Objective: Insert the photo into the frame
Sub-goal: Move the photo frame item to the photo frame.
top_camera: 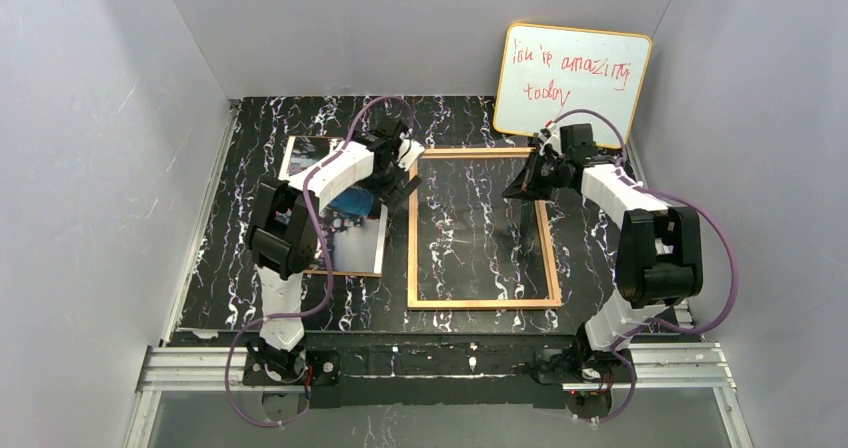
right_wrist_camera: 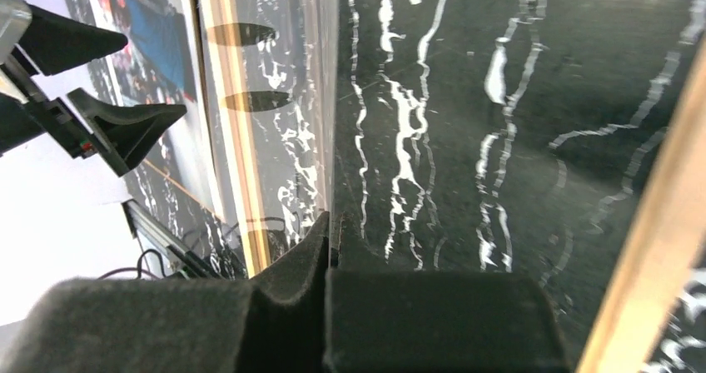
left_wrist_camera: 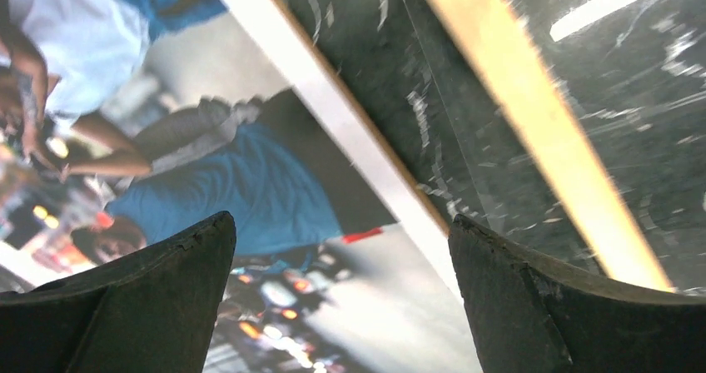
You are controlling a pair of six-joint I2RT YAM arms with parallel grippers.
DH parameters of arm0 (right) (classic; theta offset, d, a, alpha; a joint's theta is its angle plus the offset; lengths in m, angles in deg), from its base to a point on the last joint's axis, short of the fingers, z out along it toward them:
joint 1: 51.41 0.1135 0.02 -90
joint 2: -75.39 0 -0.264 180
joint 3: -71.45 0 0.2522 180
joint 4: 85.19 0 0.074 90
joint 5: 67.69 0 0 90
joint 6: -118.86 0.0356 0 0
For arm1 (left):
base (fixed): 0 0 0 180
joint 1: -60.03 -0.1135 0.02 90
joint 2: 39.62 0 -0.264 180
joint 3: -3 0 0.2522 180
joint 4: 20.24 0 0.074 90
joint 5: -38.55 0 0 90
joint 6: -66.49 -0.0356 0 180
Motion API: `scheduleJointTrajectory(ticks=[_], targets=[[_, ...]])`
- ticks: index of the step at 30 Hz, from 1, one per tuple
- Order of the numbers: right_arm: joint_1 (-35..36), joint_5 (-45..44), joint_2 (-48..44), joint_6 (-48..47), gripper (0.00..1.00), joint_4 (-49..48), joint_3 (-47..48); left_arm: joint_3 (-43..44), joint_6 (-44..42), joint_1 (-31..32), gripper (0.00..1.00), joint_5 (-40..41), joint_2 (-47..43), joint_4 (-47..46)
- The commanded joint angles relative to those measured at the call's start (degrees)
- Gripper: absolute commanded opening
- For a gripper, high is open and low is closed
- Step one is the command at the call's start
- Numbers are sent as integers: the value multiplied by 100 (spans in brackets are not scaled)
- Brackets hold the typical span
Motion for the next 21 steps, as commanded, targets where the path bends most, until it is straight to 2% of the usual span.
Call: scheduleJointTrajectory(ticks=[1,12,21], targets=[[-266,-304,-155,-562,1,914,331,439,473,214,98,-769,273,384],[-346,-559,-55,-986,1,1619,797,925,928,497,95,-1292,843,386],[-342,-662,-247,-1062,1,1648,433,1091,1035,512,80,-1045,1044,272]])
